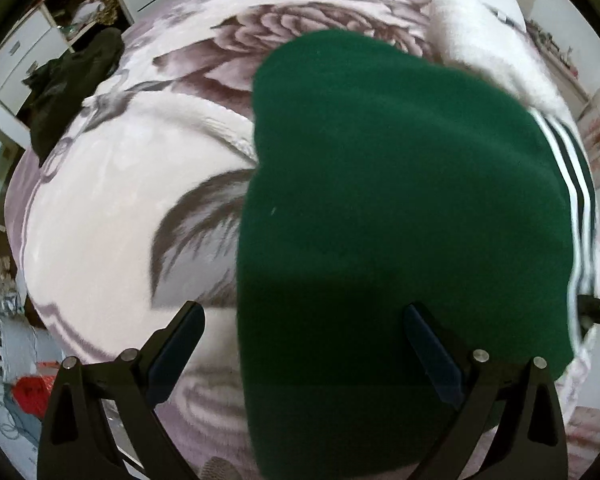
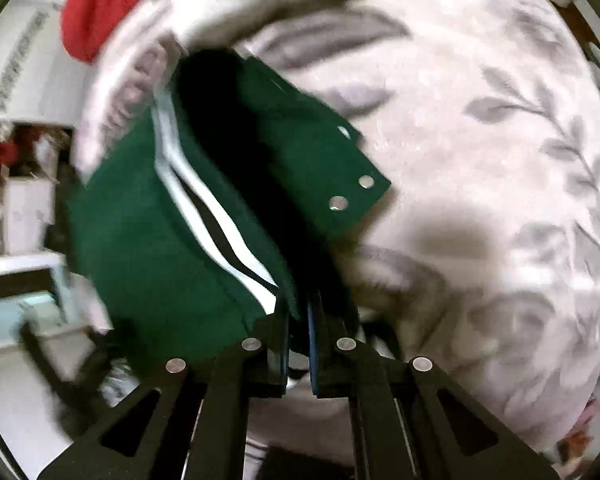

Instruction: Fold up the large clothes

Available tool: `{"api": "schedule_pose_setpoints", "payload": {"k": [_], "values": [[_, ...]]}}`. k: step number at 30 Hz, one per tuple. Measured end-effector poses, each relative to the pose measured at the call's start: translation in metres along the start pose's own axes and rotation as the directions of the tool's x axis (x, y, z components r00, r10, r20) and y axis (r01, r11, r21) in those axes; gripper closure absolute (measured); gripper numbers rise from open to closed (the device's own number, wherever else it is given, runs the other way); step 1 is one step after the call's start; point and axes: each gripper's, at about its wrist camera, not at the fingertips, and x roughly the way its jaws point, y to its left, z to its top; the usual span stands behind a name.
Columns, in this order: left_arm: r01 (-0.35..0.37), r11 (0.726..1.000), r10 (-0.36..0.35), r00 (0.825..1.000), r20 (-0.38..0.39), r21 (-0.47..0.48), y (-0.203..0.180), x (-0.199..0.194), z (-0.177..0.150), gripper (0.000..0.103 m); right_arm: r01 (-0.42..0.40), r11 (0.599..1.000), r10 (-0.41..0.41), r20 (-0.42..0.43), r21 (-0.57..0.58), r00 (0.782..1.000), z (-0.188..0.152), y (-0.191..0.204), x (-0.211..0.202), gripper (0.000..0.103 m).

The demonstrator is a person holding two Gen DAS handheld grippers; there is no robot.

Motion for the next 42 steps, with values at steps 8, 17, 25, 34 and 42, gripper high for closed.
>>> {"api": "schedule_pose_setpoints", "payload": {"k": [8,17,25,34,42], "values": [[-0.033,0.999,0.034,0.999,-0.024,0.013,0.013,0.017,0.008,0.000,-0.065,0.997,0.070,-0.213,0.031,0.974,0.039,0.001,0.053,0.073],[-0.071,0.997,0.072,0.997,0.008,-0.039,0.022,0.000,0.023,0.000,-0.272,0.959,0.268,-0.047,-0.083,0.962,0.116,0.061,0.006,0.033],[-0.074,0.997,0.076,0.995,0.056,-0.035,0.017,-0.003,0.048,0.000,-0.355,0.925,0.353,-0.036,-0.132,0.935,0.169,0.116,0.016,0.101],[-0.029,0.999,0.030,0.999,0.042,-0.027,0.007,0.010,0.051,0.000,-0.130,0.990,0.125,-0.076,-0.062,0.989,0.202,0.077,0.049,0.097],[-0.045,0.997,0.045,0.999,-0.005,-0.059,0.021,0.002,0.017,0.000,-0.195,0.972,0.215,-0.159,0.133,0.964,0.061,-0.005,-0.013,0.037]]}}
